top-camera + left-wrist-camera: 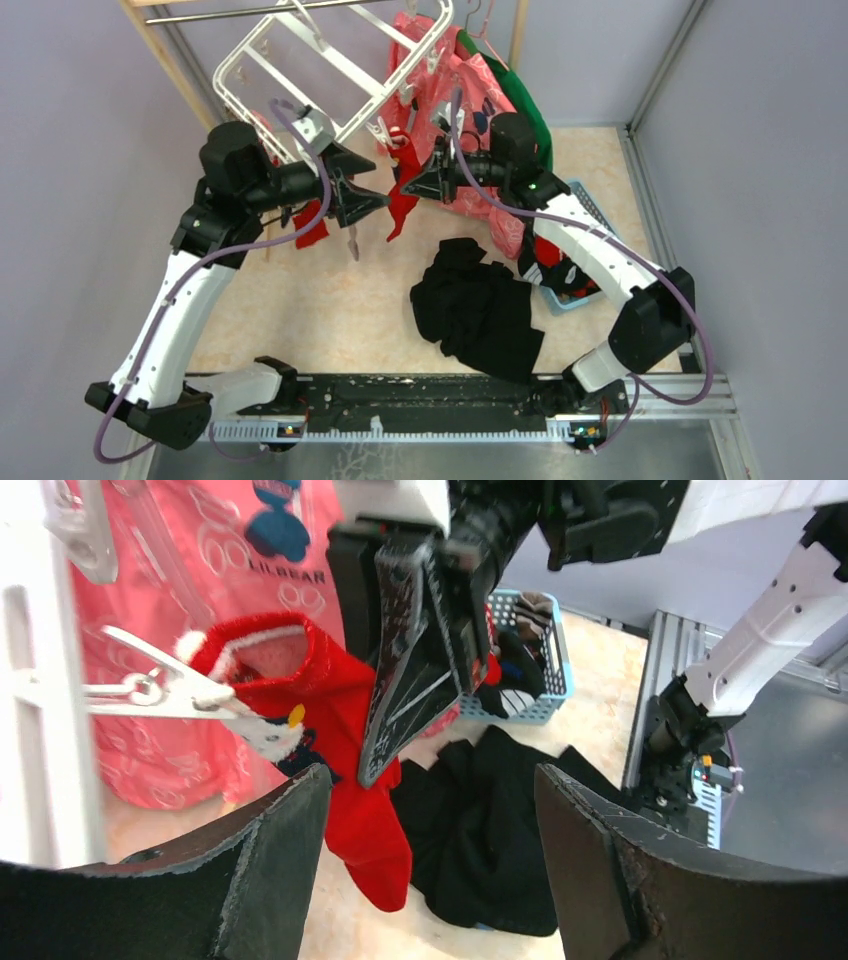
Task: Remove the socks clipped to the hanger
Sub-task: Remove the sock from the hanger.
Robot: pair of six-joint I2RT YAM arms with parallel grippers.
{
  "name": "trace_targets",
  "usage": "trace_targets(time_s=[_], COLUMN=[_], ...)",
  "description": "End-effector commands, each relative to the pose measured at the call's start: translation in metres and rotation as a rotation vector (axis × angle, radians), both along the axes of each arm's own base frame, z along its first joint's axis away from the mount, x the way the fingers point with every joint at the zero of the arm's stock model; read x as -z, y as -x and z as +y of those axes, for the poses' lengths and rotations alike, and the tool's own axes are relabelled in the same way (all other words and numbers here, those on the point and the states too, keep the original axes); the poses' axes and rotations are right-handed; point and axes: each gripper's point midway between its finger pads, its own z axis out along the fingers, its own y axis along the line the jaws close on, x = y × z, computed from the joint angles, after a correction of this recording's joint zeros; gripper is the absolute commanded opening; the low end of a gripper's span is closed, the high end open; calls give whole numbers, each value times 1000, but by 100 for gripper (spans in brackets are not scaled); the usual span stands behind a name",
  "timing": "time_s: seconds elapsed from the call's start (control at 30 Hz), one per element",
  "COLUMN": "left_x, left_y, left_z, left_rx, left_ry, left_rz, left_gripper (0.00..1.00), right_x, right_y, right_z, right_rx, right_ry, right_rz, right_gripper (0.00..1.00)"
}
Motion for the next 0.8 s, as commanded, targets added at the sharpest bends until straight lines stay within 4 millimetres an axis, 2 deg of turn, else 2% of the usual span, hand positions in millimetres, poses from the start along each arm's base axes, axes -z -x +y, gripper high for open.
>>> trace_targets(time_s=[0.0,0.17,0.33,0.47,0.6,0.77], left_x=[28,39,28,18,23,23], left_y=[-8,-32,-52,-57,-66,-78], left_z=[-6,5,22,28,32,43], left_rx=[-14,-163,-336,-412,-466,-555], left_ry=[-36,-36,12,70,77,87], left_rz=[46,72,117,183,216,212], left_gripper=[80,85,86,86,86,85], right_x=[-40,-32,-24,-15,-12,-12], right_y=[33,33,23,24,30,32], right_z=[-1,-1,0,12,26,34], right_rx=[-114,-107,-48,-25,-29,-26], right_ry=[-113,-103,-84,-44,-30,-25], right_rz=[-73,-72,-66,-82,-73,-67], right_gripper=[0,0,0,0,0,0])
